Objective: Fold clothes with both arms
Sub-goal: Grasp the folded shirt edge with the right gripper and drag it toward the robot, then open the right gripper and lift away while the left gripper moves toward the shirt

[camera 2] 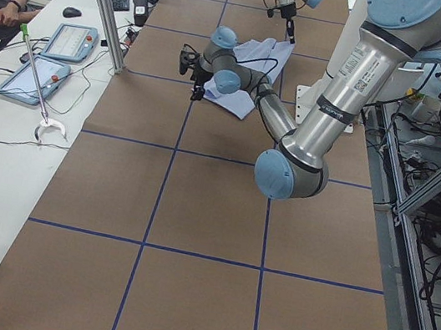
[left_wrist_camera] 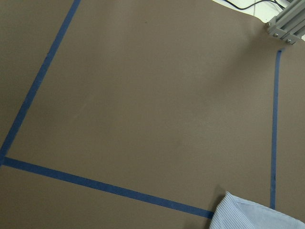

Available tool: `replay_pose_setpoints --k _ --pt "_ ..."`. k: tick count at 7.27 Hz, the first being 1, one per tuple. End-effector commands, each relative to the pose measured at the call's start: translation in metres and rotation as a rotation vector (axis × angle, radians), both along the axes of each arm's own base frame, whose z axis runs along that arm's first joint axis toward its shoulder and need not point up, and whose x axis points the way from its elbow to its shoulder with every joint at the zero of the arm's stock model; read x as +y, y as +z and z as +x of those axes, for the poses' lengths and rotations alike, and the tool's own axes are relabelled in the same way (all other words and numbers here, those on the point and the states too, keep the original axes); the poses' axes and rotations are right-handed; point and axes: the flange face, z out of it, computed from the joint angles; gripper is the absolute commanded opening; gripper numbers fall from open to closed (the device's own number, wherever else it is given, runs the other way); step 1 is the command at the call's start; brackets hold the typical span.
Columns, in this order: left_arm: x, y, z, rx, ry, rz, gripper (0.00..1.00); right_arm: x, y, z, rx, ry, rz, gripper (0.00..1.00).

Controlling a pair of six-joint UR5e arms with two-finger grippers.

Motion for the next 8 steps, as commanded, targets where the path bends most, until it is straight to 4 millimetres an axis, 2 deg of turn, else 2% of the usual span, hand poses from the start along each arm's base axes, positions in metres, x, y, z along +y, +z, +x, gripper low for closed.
replay_pose_setpoints --k 1,2,3,4,5,6,7,8 --pt "0.001 -0.004 -0.001 0.005 -0.002 0.007 0.99 0.037 -0.009 -0.004 -0.027 -0.137 -0.037 0.00" --pt "0.001 -0.002 -0.002 0.002 -0.001 0.007 0.99 0.039 -0.009 -0.004 -0.025 -0.147 -0.048 0.00" --pt "0.002 -0.003 -0.002 0.004 -0.001 0.009 0.99 0.041 -0.010 -0.006 -0.032 -0.169 -0.061 0.97" --pt "0.008 -0.008 -0.001 0.012 0.010 0.019 0.99 0.027 -0.012 0.001 -0.036 -0.127 -0.057 1.00" --pt "0.025 -0.019 0.006 0.035 0.041 0.032 0.99 -0.003 -0.029 0.009 -0.075 -0.047 -0.028 1.00" --pt "0.059 -0.025 0.035 0.048 0.107 0.039 0.99 -0.033 -0.042 0.022 -0.102 0.034 -0.005 1.00" --pt "0.090 -0.022 0.064 0.066 0.145 -0.007 0.99 -0.061 -0.059 0.035 -0.134 0.107 0.025 1.00" --pt "0.116 -0.022 0.088 0.091 0.160 -0.070 0.99 -0.084 -0.070 0.055 -0.155 0.180 0.048 1.00"
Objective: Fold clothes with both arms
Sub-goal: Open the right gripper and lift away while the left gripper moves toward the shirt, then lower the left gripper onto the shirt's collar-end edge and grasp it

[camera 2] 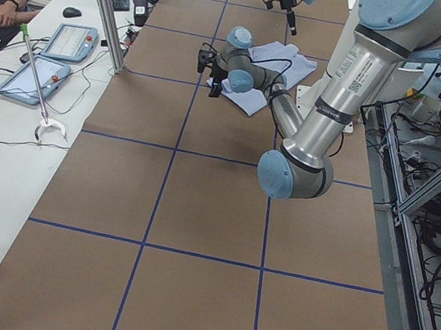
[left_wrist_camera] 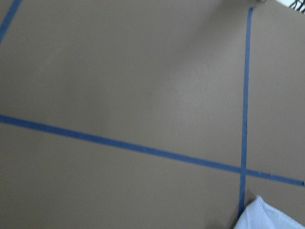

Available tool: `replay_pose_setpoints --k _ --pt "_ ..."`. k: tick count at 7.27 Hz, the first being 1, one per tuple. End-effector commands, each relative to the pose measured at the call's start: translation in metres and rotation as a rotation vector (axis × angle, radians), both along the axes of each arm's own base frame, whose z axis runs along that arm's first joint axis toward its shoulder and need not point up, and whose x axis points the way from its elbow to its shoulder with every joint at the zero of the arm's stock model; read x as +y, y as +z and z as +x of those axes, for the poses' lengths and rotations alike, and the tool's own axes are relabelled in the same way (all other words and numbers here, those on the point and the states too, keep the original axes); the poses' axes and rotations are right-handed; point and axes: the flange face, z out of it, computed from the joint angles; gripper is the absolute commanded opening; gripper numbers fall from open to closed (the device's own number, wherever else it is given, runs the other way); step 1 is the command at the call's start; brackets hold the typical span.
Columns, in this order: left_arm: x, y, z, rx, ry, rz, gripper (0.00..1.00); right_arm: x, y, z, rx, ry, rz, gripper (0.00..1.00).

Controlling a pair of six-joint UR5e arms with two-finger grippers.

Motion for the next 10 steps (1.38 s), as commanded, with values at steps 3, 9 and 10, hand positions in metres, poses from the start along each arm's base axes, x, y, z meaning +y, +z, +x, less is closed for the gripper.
replay_pose_setpoints --k 3,9,10 --pt "0.098 0.000 0.082 0.022 0.083 -0.097 0.97 -0.061 -0.035 0.051 -0.057 0.196 0.065 1.00" --pt "0.101 0.042 0.112 -0.076 0.066 -0.112 0.87 -0.065 -0.042 0.048 -0.063 0.215 0.081 1.00" --pt "0.101 0.043 0.112 -0.079 0.066 -0.113 0.85 -0.065 -0.042 0.048 -0.063 0.215 0.081 1.00"
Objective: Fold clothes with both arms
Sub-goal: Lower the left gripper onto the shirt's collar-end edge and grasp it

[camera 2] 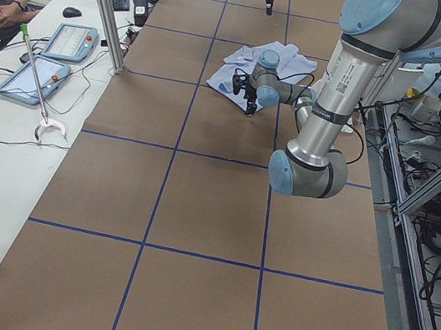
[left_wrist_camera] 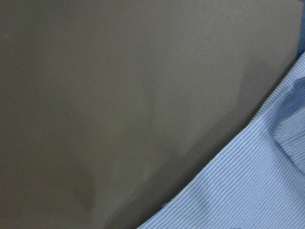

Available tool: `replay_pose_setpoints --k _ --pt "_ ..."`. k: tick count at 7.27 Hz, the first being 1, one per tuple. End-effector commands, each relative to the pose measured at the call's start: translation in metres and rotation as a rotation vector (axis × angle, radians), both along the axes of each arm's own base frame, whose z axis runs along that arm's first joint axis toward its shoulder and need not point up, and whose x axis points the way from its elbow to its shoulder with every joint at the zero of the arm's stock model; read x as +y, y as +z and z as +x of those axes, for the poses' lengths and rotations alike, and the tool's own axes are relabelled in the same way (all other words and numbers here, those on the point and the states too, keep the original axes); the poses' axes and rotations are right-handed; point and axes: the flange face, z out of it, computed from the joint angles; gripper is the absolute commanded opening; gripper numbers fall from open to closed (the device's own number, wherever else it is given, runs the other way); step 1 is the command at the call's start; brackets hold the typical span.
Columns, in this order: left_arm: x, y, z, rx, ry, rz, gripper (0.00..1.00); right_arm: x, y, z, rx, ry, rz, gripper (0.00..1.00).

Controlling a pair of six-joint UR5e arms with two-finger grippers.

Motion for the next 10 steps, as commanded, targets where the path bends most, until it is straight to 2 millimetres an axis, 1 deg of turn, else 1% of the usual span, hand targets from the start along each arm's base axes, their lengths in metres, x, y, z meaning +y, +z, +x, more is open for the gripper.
replay_pose_setpoints --k 1,2,4,6,7,8,10 --pt "0.001 0.004 0.002 -0.009 0.001 -0.001 0.83 -0.001 0.001 0.000 0.001 0.002 -0.002 1.00" --pt "0.001 0.002 0.002 -0.006 0.003 -0.001 0.82 -0.001 0.002 0.000 0.003 0.002 -0.004 1.00" --pt "0.012 0.003 0.009 -0.007 0.023 -0.001 0.79 -0.002 0.004 0.000 0.006 0.003 -0.007 1.00" --pt "0.017 0.005 0.012 -0.010 0.032 -0.002 0.77 -0.003 0.005 -0.001 0.008 0.003 -0.010 1.00" --pt "0.019 0.003 0.013 -0.007 0.036 -0.002 0.73 -0.003 0.005 0.000 0.008 0.005 -0.010 1.00" --pt "0.019 0.000 0.014 -0.009 0.039 -0.005 0.64 -0.004 0.005 0.001 0.008 0.008 -0.010 1.00" --pt "0.020 -0.005 0.012 -0.011 0.043 -0.008 0.31 -0.005 0.006 0.002 0.009 0.011 -0.011 1.00"
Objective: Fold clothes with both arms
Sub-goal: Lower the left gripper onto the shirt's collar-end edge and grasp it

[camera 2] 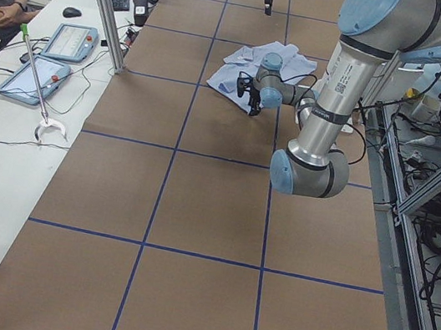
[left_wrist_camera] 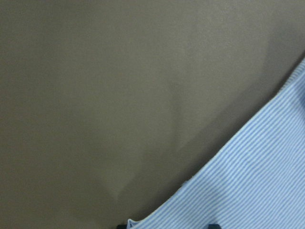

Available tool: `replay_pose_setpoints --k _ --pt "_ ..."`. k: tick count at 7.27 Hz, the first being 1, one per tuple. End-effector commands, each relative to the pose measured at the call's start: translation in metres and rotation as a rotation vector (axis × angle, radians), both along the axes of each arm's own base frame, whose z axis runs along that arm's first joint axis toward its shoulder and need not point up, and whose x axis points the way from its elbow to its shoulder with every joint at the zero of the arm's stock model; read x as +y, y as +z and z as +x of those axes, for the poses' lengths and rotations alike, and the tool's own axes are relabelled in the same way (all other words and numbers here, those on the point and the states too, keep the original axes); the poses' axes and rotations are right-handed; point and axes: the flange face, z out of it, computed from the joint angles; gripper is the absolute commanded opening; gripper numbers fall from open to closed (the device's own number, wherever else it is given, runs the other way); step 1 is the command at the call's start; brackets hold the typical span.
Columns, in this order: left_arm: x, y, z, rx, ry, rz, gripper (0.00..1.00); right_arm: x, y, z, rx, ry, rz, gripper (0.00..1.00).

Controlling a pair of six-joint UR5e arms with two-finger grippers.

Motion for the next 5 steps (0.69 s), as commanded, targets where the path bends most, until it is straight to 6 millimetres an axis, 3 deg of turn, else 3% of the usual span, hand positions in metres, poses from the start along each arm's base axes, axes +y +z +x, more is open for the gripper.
replay_pose_setpoints --k 1,2,4,5 --pt "0.000 -0.005 -0.002 0.004 0.002 -0.001 0.09 -0.001 0.001 0.001 0.001 0.004 -0.001 1.00" --pt "0.001 -0.010 -0.006 0.010 0.000 0.000 0.00 -0.003 0.003 0.001 0.005 0.007 -0.006 1.00" --pt "-0.001 -0.015 -0.011 0.011 -0.006 0.000 0.00 -0.006 0.003 0.006 0.004 0.019 -0.005 1.00" --pt "-0.023 -0.016 -0.024 0.012 -0.041 0.005 0.00 -0.010 0.004 0.010 0.006 0.033 -0.007 1.00"
